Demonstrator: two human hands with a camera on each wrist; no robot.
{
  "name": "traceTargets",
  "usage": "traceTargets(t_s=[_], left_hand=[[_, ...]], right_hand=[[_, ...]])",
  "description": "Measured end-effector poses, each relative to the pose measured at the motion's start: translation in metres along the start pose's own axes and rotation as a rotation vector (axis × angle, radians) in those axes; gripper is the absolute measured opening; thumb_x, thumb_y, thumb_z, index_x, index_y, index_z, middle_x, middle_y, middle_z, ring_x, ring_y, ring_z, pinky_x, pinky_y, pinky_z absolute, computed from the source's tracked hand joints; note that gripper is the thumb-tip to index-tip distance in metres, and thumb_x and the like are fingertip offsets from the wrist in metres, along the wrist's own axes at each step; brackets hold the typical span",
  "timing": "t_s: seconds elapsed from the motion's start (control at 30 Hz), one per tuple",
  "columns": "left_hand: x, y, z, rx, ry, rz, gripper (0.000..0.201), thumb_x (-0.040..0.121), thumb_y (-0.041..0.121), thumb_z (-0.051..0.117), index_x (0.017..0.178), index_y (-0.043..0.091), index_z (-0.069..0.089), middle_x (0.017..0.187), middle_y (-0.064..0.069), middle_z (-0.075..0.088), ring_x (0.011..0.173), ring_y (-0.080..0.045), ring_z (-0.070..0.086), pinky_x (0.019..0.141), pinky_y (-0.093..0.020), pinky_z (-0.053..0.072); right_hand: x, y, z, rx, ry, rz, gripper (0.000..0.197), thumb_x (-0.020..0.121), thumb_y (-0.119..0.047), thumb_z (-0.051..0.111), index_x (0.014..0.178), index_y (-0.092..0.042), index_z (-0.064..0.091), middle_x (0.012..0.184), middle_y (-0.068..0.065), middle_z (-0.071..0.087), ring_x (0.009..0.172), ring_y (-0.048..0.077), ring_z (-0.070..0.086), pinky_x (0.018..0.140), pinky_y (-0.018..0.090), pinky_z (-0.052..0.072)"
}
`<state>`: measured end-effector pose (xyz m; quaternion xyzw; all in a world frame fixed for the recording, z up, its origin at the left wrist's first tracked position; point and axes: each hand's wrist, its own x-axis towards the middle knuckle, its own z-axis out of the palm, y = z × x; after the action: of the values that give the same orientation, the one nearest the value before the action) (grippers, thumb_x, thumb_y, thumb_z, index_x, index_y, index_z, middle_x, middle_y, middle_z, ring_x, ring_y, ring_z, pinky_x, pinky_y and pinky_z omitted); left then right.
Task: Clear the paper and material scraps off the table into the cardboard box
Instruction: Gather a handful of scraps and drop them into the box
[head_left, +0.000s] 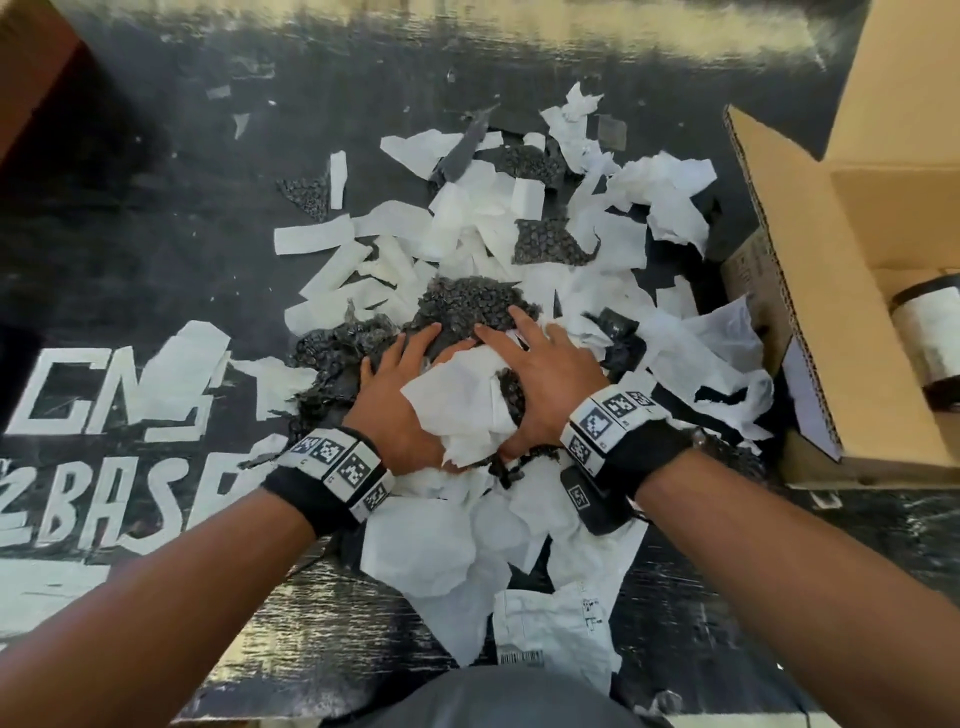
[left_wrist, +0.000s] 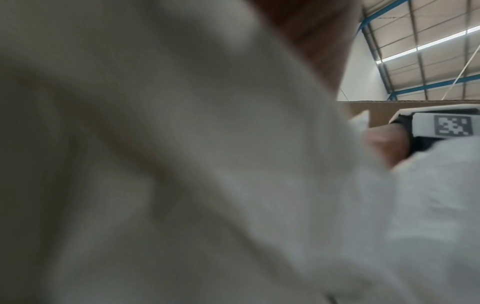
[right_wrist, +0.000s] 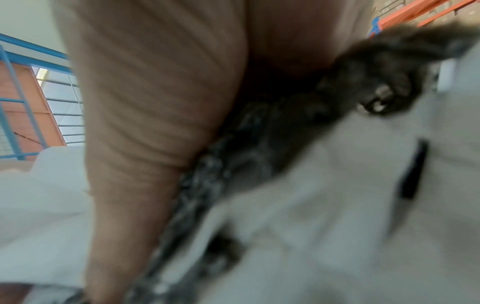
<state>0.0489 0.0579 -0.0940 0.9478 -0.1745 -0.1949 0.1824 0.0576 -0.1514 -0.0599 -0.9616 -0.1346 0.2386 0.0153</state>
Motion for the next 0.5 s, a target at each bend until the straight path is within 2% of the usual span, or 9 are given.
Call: traceTargets(t_s=[0.07,0.17,0.23,0.33,0.4,0.47,0.5], left_hand=[[-0.007,0.002,0.003,-0.101,0.082,0.046,0.097,0.064,0.061,0.058,0.149,0.048,0.013,0.162,-0.001,0.021,0.145,-0.035,0.030,0.114,-0.065,0.026],[-0.013,0.011,0.002,-0.284,0.188,0.050,0.084,0.072,0.038,0.072,0.139,0.048,0.023,0.149,-0.006,0.049,0.126,-0.034,0.055,0.105,-0.054,0.045],[-0.009,0.016,-0.001,-0.222,0.216,0.006,0.074,0.079,0.027,0.075,0.142,0.036,0.038,0.142,-0.004,0.055,0.113,-0.034,0.064,0.098,-0.048,0.051],[0.002,0.018,-0.005,0.007,0.229,0.010,0.058,0.086,0.036,0.068,0.141,0.027,0.050,0.140,-0.002,0.055,0.107,-0.033,0.067,0.089,-0.044,0.055],[0.006,0.015,-0.007,0.030,0.211,0.020,0.062,0.084,0.043,0.066,0.142,0.029,0.048,0.137,-0.002,0.056,0.109,-0.032,0.066,0.089,-0.044,0.055],[0.005,0.007,-0.011,-0.001,0.150,0.075,0.081,0.074,0.053,0.066,0.147,0.035,0.037,0.139,-0.001,0.052,0.118,-0.028,0.062,0.096,-0.043,0.053],[0.002,0.003,-0.016,-0.073,0.098,0.107,0.095,0.068,0.055,0.071,0.150,0.038,0.028,0.143,0.000,0.048,0.126,-0.024,0.056,0.103,-0.041,0.049]], right_hand=[[-0.005,-0.001,0.005,0.011,0.034,-0.004,0.140,0.045,-0.060,0.090,0.153,-0.044,0.003,0.165,0.005,0.005,0.141,0.039,0.025,0.102,0.057,0.043],[-0.009,0.000,0.008,0.065,0.091,0.002,0.124,0.055,-0.056,0.087,0.152,-0.044,0.012,0.160,0.003,0.020,0.135,0.036,0.032,0.098,0.054,0.047],[-0.009,0.000,0.010,0.117,0.153,0.009,0.110,0.061,-0.052,0.083,0.150,-0.044,0.020,0.152,-0.001,0.033,0.128,0.035,0.041,0.094,0.052,0.051],[-0.006,-0.003,0.011,0.159,0.210,0.027,0.090,0.070,-0.043,0.075,0.148,-0.041,0.031,0.144,-0.001,0.043,0.118,0.035,0.049,0.090,0.048,0.053],[-0.006,-0.005,0.013,0.153,0.232,0.042,0.087,0.071,-0.040,0.076,0.147,-0.040,0.034,0.143,-0.001,0.045,0.116,0.034,0.051,0.089,0.046,0.054],[-0.006,-0.005,0.017,0.155,0.252,0.045,0.089,0.068,-0.038,0.078,0.146,-0.039,0.036,0.141,-0.001,0.046,0.114,0.033,0.052,0.088,0.046,0.054],[-0.006,-0.005,0.018,0.156,0.256,0.042,0.090,0.067,-0.037,0.080,0.146,-0.038,0.036,0.141,-0.001,0.046,0.114,0.033,0.052,0.088,0.046,0.054]])
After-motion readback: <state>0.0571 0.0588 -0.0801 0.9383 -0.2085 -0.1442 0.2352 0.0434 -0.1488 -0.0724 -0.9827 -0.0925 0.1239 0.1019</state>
